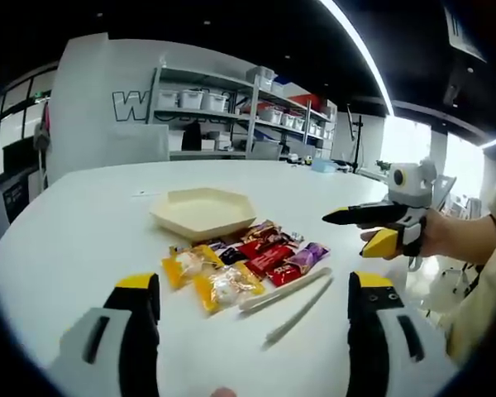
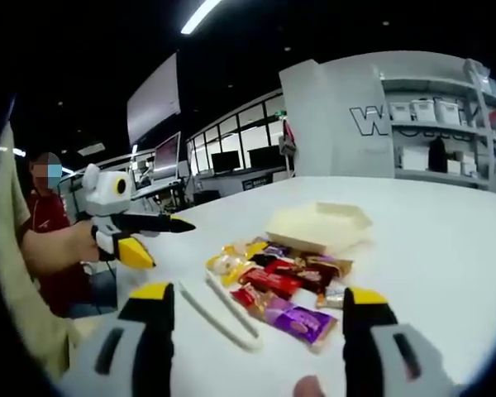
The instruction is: Place the target food into the container with the food tongs after gripping and lifting it, then release it inside without dropping or visibly crushing the food.
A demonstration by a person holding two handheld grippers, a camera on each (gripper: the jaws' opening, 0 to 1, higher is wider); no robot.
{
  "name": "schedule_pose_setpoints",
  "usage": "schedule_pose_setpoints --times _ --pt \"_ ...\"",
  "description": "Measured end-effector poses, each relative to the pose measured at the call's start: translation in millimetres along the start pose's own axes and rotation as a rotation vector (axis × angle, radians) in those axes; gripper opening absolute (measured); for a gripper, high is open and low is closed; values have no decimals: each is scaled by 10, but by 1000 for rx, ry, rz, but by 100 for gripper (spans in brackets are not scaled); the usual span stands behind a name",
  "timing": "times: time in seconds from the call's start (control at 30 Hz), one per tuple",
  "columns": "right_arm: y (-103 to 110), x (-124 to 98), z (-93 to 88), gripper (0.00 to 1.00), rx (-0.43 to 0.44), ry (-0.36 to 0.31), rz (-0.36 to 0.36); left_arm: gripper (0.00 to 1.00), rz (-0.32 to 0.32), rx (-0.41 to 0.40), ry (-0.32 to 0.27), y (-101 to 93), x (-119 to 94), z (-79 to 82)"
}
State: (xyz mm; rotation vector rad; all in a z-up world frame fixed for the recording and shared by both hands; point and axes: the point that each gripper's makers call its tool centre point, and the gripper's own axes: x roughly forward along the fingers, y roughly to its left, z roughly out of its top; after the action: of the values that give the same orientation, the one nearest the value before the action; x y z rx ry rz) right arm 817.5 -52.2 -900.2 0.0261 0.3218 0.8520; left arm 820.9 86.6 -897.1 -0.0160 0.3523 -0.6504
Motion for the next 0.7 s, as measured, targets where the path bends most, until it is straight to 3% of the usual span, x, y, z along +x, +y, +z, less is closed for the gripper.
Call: schedule_pose_setpoints --times 0.7 --pt "8 16 -14 82 -3 9 6 93 1 3 6 6 -10 -35"
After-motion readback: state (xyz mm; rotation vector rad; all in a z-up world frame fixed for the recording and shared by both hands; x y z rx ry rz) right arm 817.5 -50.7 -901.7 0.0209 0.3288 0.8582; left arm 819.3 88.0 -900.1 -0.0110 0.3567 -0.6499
